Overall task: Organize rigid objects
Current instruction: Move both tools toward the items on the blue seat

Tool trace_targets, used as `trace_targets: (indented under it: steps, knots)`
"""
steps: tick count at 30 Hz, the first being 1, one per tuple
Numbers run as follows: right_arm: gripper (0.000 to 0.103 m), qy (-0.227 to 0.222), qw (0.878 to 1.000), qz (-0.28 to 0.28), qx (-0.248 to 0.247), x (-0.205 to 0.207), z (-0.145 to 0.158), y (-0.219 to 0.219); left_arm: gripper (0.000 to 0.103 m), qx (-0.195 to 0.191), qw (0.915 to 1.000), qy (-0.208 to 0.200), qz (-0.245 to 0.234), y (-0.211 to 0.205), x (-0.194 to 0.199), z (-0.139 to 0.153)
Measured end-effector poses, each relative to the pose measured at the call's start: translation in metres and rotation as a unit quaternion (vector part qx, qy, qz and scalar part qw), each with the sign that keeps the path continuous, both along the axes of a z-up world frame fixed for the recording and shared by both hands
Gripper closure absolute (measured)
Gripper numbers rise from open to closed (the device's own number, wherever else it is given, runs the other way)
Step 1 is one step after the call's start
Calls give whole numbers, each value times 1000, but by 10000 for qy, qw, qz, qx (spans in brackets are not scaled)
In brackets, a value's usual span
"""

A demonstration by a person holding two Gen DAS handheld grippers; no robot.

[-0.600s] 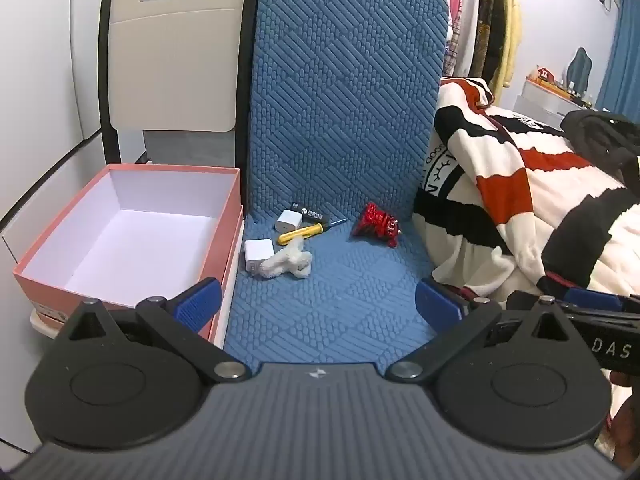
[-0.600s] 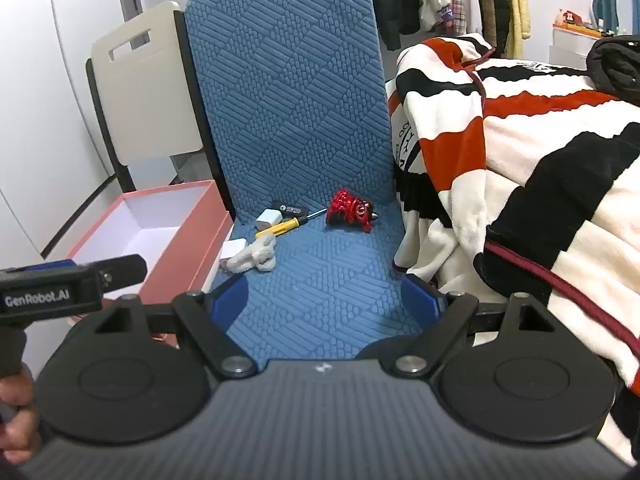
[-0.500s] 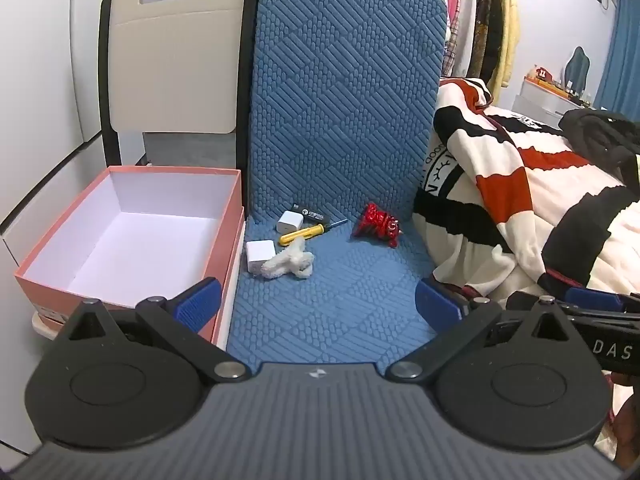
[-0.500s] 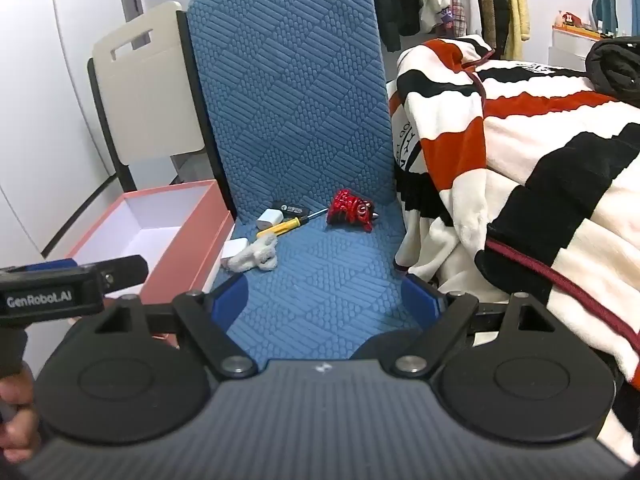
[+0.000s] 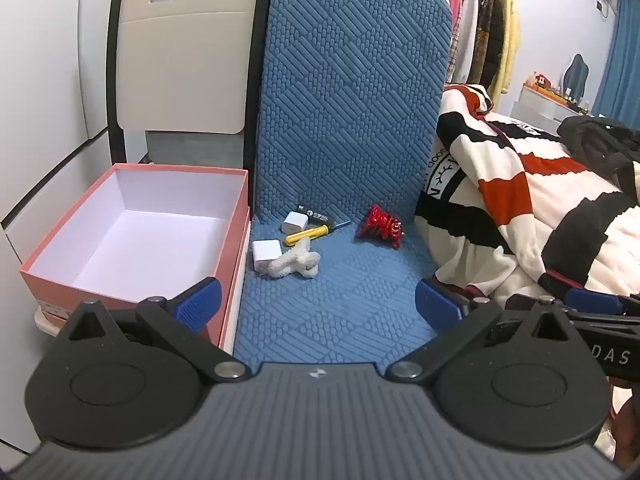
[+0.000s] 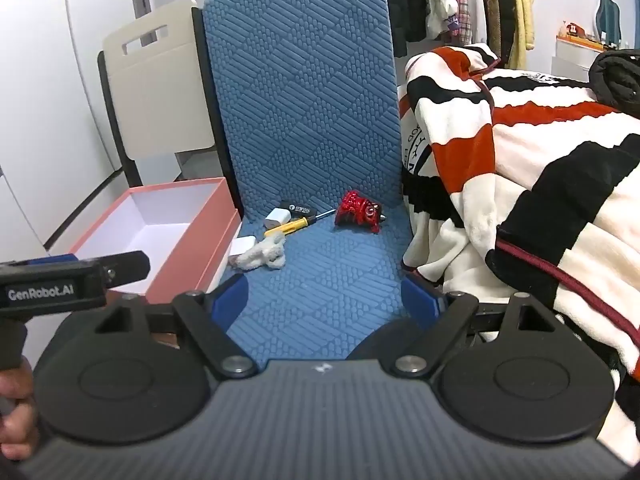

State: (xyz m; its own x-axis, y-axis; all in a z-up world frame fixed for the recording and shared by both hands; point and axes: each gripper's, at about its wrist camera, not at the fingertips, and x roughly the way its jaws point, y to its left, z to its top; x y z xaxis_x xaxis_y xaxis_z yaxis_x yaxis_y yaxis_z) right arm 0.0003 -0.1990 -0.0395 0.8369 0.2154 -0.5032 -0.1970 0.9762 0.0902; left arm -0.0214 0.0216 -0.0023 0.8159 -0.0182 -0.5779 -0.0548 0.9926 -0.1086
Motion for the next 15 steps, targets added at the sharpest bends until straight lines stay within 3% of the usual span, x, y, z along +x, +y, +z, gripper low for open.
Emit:
trace_targets:
  steps: [15]
  knots:
    - [18, 9, 9999, -51, -96, -8, -2, 10, 0, -154, 9998, -15, -95, 13, -8, -5]
